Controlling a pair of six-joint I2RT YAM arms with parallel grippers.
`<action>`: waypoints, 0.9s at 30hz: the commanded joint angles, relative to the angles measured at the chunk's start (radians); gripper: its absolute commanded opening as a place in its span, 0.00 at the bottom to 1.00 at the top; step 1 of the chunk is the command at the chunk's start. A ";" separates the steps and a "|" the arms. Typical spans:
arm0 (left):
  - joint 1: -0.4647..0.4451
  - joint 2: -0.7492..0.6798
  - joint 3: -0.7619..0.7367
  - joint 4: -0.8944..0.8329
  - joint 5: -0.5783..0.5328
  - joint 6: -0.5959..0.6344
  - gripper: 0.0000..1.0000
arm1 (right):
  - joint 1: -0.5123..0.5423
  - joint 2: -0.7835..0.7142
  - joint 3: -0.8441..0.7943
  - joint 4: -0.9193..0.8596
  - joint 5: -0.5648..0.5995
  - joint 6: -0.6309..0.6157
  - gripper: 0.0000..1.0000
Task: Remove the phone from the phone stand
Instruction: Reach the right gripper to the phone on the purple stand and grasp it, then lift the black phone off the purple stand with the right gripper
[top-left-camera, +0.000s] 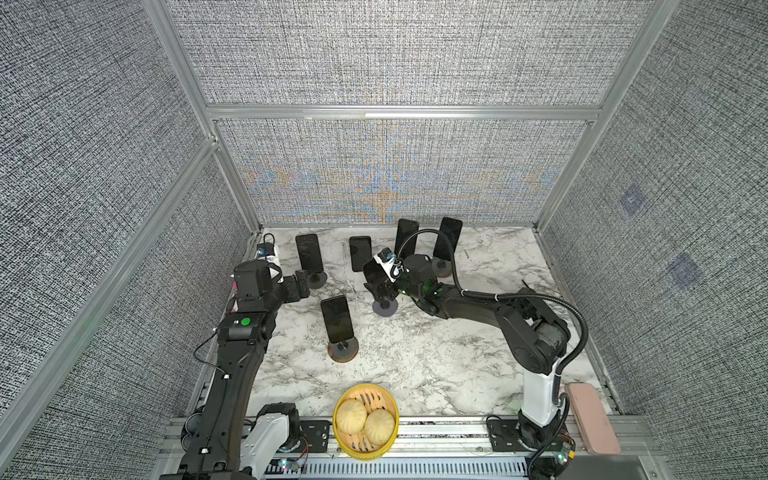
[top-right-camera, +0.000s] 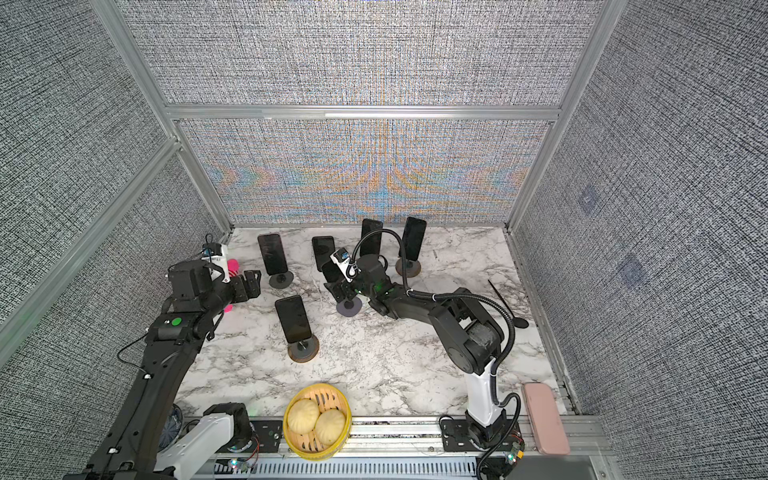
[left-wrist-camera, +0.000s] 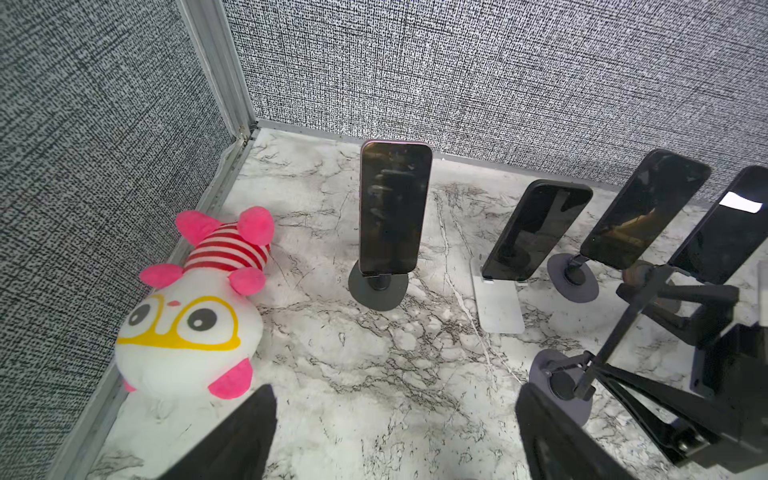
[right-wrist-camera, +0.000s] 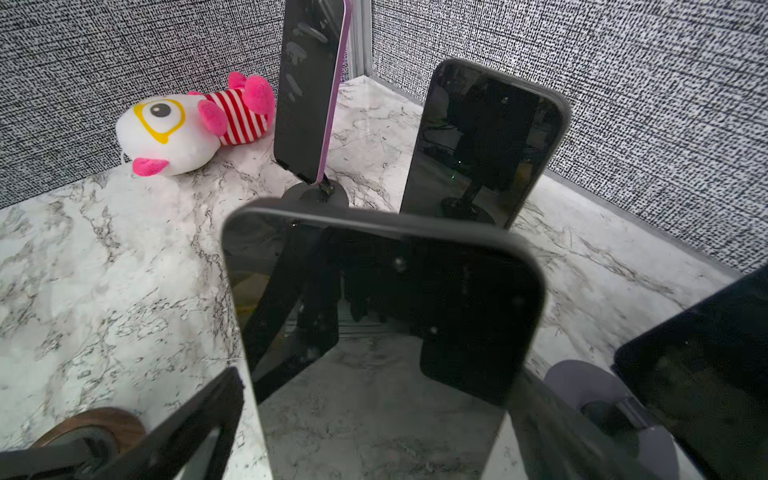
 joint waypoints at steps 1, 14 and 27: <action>0.006 0.002 0.002 0.017 0.017 -0.008 0.91 | 0.006 0.011 0.014 0.035 0.038 0.017 0.99; 0.025 -0.002 -0.006 0.029 0.028 -0.022 0.89 | 0.036 0.025 0.009 0.081 0.148 0.000 0.84; 0.039 0.000 -0.013 0.036 0.035 -0.034 0.88 | 0.050 0.013 -0.008 0.115 0.178 -0.011 0.65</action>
